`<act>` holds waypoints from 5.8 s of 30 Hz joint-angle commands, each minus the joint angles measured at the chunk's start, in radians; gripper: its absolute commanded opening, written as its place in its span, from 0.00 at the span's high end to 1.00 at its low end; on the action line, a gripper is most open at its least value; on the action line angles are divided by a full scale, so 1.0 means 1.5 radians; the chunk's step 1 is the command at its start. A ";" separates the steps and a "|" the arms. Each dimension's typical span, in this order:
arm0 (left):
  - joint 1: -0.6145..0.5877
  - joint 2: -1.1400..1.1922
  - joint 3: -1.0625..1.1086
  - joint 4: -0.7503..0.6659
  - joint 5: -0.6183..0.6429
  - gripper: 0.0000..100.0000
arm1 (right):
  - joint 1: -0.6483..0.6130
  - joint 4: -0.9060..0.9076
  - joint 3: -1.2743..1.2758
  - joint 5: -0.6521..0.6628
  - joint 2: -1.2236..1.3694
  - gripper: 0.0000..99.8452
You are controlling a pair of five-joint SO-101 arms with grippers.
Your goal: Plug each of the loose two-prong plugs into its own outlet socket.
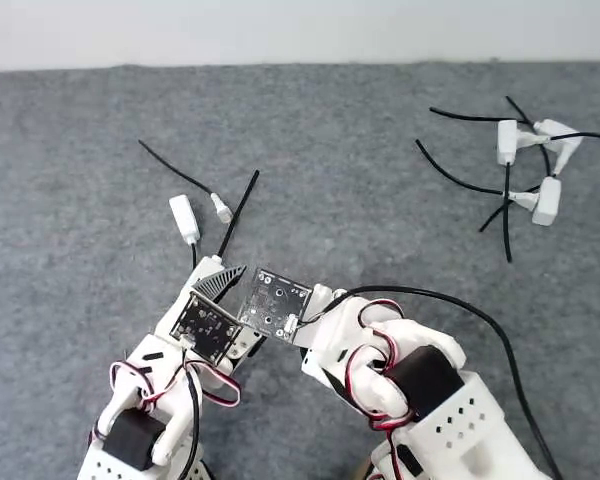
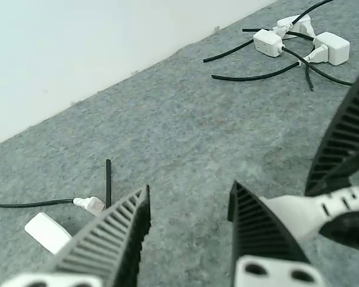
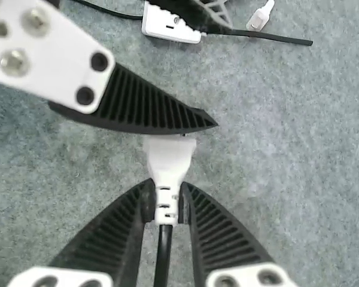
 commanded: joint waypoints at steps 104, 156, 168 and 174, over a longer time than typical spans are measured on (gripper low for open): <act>-0.661 0.006 -0.177 -0.095 0.116 0.78 | -0.114 0.323 -1.395 0.517 1.253 0.99; -0.691 0.001 -0.326 0.024 0.035 0.78 | -0.122 0.239 -1.310 0.608 1.270 0.99; -0.691 0.001 -0.312 0.019 0.035 0.78 | -0.129 0.318 -1.372 0.738 1.289 0.99; -0.690 0.001 -0.312 0.019 0.035 0.78 | -0.113 0.318 -1.374 0.759 1.305 0.99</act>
